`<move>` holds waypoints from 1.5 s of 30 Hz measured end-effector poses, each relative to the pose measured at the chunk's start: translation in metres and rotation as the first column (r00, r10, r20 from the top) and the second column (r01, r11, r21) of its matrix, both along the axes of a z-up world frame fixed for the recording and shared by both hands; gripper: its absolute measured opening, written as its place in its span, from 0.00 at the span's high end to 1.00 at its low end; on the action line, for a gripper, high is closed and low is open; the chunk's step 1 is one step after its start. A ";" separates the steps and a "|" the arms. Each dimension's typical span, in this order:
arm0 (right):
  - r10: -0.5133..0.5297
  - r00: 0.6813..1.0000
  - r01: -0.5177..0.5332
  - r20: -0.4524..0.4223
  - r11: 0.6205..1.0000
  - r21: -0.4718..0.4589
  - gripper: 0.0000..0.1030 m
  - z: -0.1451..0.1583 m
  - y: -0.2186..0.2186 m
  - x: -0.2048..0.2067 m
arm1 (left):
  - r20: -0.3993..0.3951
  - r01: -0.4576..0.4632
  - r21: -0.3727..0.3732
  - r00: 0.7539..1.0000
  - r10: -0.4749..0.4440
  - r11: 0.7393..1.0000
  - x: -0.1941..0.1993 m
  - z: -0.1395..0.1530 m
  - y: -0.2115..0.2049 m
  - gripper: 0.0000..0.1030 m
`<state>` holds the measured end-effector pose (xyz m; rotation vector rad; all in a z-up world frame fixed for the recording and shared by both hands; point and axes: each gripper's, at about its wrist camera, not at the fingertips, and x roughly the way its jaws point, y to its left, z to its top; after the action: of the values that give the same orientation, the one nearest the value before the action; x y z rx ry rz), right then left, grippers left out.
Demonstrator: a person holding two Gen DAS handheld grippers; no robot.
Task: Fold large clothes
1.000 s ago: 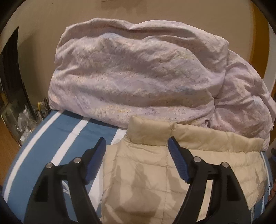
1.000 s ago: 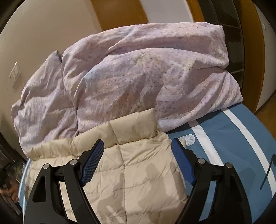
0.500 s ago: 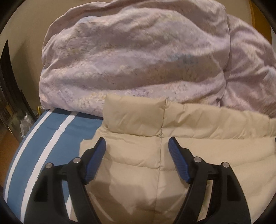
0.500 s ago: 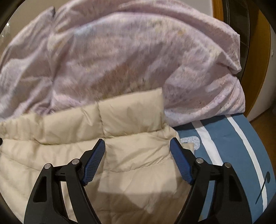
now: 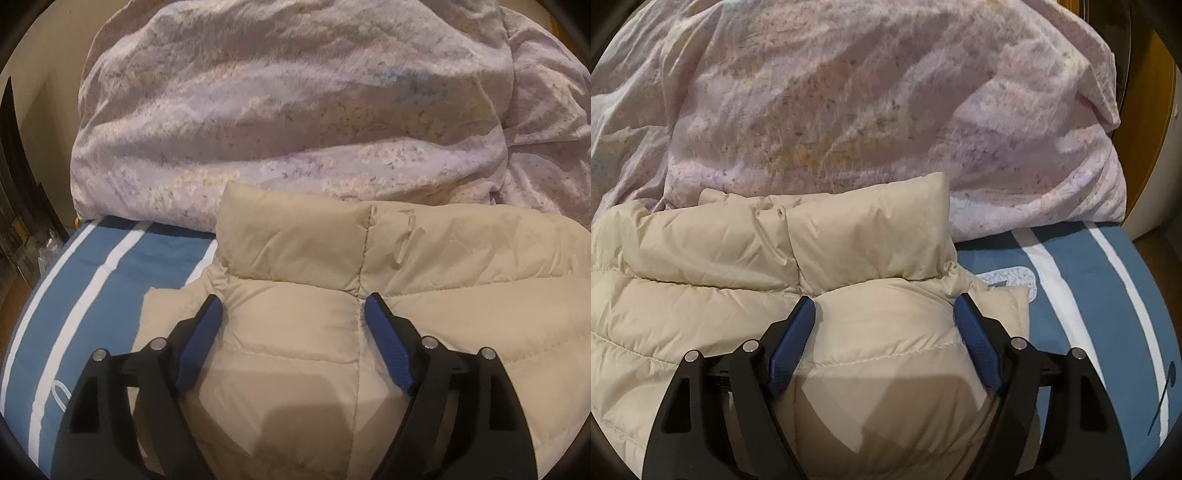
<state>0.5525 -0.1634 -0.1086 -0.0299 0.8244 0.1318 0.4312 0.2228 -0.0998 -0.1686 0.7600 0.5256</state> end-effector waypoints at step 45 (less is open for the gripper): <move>-0.005 0.999 0.005 -0.046 1.000 0.001 0.18 -0.011 -0.010 0.023 | -0.031 -0.007 -0.127 1.000 0.003 0.992 0.005 -0.026 0.029 0.13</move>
<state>0.5758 -0.1733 -0.1194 -0.0243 0.8708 0.1286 0.4364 0.2513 -0.1255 -0.2815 0.8236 0.4857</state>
